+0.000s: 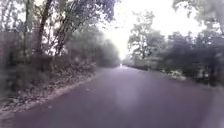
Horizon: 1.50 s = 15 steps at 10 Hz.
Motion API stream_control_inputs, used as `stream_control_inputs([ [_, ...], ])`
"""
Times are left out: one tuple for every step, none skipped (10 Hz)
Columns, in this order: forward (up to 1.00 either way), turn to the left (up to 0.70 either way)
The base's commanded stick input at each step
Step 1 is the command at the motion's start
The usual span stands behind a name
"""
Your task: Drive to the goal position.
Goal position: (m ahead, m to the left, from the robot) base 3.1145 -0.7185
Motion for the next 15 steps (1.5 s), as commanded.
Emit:
stream_control_inputs([
  [1.0, 0.0],
  [1.0, 0.0],
  [1.0, 0.0],
  [1.0, 0.0],
  [1.0, 0.0],
  [1.0, 0.0],
  [1.0, 0.0],
  [1.0, 0.0],
  [1.0, 0.0],
  [1.0, 0.0],
  [1.0, 0.0],
  [1.0, 0.0],
  [1.0, 0.0],
  [1.0, 0.0],
  [1.0, 0.0],
])
